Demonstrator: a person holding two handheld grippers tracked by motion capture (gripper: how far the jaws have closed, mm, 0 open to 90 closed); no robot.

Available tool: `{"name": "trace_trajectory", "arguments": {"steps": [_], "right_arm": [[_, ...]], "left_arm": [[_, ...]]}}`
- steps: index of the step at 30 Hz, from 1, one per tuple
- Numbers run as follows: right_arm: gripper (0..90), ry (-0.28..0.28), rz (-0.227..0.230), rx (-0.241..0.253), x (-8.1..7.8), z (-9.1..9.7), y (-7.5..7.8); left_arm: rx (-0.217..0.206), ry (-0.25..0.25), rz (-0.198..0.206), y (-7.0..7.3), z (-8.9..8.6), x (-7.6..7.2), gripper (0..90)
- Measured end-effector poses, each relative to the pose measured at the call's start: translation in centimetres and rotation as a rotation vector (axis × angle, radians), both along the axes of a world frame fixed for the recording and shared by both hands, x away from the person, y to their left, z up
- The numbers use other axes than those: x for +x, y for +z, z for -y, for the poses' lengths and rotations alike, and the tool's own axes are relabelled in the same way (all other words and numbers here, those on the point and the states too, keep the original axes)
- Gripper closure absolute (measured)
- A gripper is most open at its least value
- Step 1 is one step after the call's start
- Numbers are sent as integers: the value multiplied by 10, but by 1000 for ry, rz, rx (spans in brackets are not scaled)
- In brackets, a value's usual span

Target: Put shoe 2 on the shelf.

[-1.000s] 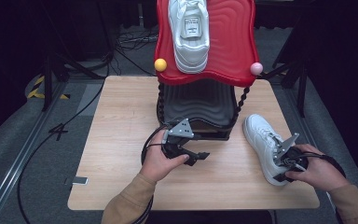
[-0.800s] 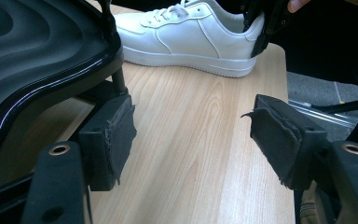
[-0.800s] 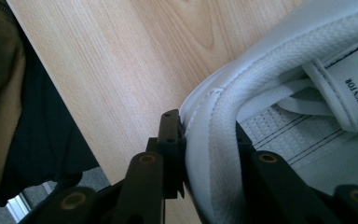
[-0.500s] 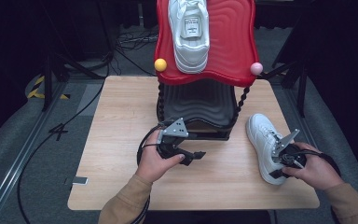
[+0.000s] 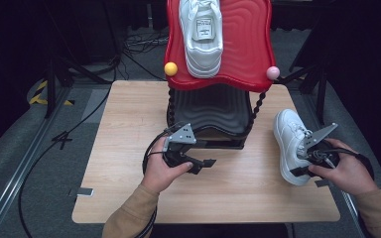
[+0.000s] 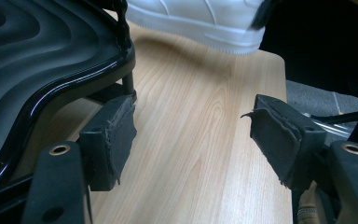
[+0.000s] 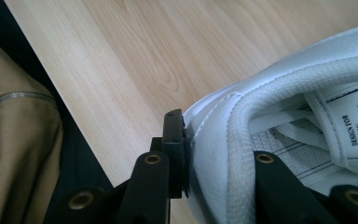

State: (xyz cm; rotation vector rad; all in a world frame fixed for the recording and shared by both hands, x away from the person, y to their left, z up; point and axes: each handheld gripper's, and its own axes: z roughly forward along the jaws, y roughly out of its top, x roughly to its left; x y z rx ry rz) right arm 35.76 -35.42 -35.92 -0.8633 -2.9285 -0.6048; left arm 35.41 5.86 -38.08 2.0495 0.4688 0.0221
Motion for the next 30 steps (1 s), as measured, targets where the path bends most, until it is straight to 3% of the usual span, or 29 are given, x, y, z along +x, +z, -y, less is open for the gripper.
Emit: {"name": "trace_trajectory", "arguments": {"steps": [20, 27, 30], "right_arm": [[765, 54, 133, -22, 5, -16, 85], [764, 67, 158, -33, 7, -23, 115], [763, 67, 175, -43, 8, -26, 127]], "left_arm": [[4, -9, 8, 1, 2, -2, 312], [66, -20, 27, -3, 7, -1, 311], [59, -25, 19, -5, 7, 1, 310]]}}
